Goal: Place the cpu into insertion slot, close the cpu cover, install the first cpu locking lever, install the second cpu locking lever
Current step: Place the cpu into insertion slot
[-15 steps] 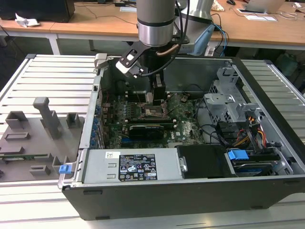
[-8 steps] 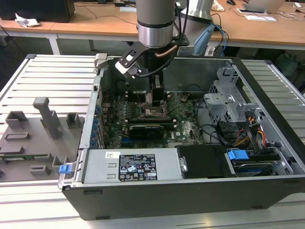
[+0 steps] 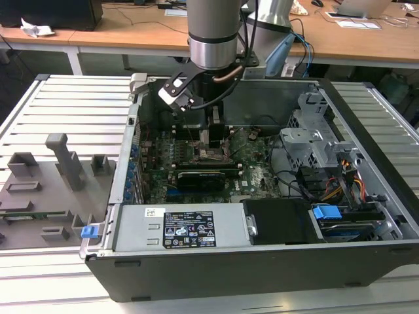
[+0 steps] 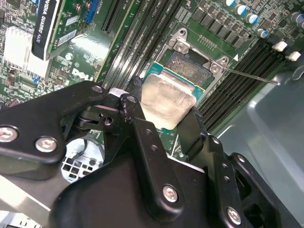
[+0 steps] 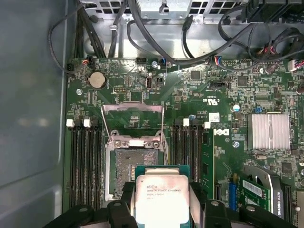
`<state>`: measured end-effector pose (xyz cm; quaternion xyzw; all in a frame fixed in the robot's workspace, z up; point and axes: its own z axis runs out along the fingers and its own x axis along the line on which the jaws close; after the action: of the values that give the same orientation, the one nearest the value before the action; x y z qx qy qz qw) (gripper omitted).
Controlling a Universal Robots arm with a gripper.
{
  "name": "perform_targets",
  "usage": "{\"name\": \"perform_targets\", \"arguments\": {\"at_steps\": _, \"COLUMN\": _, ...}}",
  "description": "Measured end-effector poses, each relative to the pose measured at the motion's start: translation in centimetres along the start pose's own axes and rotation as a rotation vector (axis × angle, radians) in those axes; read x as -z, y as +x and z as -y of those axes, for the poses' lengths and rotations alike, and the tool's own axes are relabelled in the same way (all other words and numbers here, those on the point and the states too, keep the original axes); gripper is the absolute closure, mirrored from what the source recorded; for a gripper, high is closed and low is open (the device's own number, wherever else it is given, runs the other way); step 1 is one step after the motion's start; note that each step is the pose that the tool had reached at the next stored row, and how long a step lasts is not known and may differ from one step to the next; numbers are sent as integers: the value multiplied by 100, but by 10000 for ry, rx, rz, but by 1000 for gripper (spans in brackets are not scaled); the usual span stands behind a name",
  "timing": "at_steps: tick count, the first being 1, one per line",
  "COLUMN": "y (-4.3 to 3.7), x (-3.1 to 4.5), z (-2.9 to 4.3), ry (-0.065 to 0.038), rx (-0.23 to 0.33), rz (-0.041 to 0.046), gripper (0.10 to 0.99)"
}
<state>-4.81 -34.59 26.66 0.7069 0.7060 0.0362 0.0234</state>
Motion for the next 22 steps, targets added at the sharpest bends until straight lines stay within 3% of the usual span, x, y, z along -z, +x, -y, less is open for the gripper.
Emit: {"name": "perform_targets", "arguments": {"at_steps": 22, "y": 7, "x": -99, "z": 14, "ry": 1, "rx": -5, "rz": 1, "gripper": 545}}
